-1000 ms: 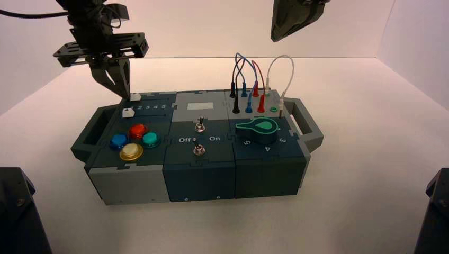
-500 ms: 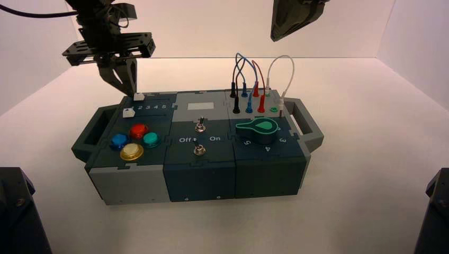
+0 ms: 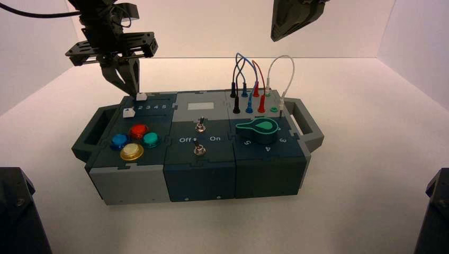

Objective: Move the top slider to position 2.

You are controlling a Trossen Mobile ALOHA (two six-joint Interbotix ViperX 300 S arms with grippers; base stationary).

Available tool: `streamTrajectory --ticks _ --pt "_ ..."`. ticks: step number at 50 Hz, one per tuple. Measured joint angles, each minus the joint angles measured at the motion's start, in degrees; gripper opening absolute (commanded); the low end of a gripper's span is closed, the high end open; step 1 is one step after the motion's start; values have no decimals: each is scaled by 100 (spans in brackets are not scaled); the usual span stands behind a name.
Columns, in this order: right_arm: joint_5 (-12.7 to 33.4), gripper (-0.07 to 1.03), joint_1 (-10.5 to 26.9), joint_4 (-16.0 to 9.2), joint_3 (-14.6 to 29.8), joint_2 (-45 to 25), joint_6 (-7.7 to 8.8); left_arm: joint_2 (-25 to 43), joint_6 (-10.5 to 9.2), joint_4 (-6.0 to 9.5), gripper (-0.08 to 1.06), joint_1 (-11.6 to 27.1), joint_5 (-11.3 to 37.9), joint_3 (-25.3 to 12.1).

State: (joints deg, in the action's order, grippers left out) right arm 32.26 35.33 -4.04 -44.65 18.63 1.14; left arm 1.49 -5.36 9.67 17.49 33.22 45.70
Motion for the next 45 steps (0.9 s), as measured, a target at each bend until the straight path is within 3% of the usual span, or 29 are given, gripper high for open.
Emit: streamTrajectory --ticks 31,45 --pt "26 -2 0 0 0 132 0 -44 -18 35 -3 105 26 9" --pt "26 -2 0 0 0 149 0 -404 -18 26 -3 114 114 18"
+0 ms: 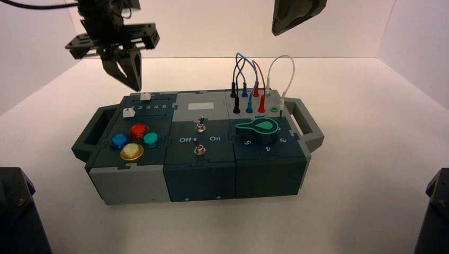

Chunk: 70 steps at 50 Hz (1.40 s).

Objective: Move the top slider to position 2.

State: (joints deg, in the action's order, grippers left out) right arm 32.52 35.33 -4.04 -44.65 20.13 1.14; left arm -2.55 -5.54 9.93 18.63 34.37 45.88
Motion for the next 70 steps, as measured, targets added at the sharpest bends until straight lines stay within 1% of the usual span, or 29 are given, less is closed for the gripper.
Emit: streamTrajectory --ticks 5,12,21,25,30,41,45,70 --pt "9 -2 0 0 0 0 -9 -220 -9 9 -3 0 18 0" --pt "9 -2 0 0 0 0 -9 -343 -53 9 -3 44 88 -26" --pt "0 -2 0 0 0 0 -9 -308 -123 18 -3 308 105 -97" --pt "9 -2 0 0 0 0 0 -176 -158 18 -3 501 105 -167" --pt "18 -2 0 0 0 0 0 -44 -167 18 -3 598 105 -193" --pt "35 -2 0 0 0 0 0 167 -167 18 -3 589 79 -193" --pt "35 -2 0 9 0 0 0 211 -176 -26 -3 589 62 -193" --pt "44 -2 0 0 0 0 -9 439 -167 -114 -3 598 9 -211"
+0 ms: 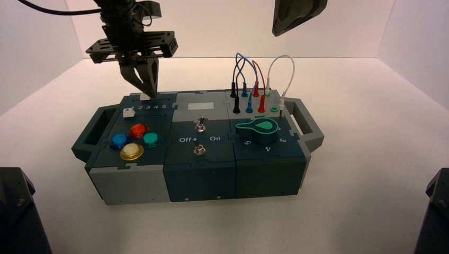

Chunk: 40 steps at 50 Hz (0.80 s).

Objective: Move the top slider to position 2.

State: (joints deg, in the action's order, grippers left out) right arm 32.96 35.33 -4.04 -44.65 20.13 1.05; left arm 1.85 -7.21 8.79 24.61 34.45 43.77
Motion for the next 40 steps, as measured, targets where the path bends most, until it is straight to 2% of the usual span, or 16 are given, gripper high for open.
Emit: streamTrajectory --ticks 25,40 --pt "0 -2 0 9 0 0 9 18 9 -44 -3 -62 9 -9" --pt "0 -2 -9 0 0 0 0 -185 0 0 -3 105 387 -70"
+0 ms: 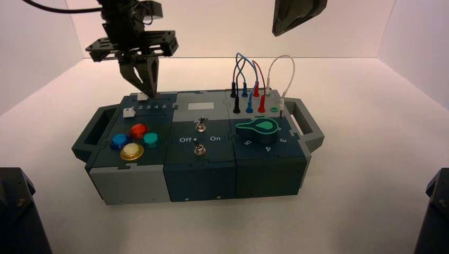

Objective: Move the top slider to position 2.

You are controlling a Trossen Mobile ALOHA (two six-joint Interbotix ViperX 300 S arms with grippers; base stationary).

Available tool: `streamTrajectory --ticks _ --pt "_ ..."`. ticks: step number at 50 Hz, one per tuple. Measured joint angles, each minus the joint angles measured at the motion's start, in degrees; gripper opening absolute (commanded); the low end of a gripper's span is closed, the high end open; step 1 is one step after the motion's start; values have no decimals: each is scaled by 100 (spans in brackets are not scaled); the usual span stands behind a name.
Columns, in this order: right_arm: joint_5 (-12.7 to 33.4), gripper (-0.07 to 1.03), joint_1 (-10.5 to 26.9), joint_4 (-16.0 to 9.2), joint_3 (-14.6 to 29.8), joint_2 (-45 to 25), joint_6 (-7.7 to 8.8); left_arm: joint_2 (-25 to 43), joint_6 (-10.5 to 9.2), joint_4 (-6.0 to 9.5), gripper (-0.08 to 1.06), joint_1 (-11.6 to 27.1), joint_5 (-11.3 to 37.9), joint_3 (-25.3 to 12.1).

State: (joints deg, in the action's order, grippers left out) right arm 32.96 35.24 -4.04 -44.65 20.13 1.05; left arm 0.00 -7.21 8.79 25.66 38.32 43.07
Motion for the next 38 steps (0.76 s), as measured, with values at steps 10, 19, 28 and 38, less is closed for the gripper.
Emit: streamTrajectory --ticks 10,19,28,38 --pt "35 -2 9 9 0 0 9 -510 -35 0 -3 9 290 105" --pt "70 -2 9 0 0 -35 0 -932 -35 -44 -3 9 545 360" --pt "114 -2 9 0 0 -97 0 -1169 -35 -141 -3 -35 589 606" --pt "114 -2 9 9 0 -97 0 -1301 -35 -158 -3 -53 606 729"
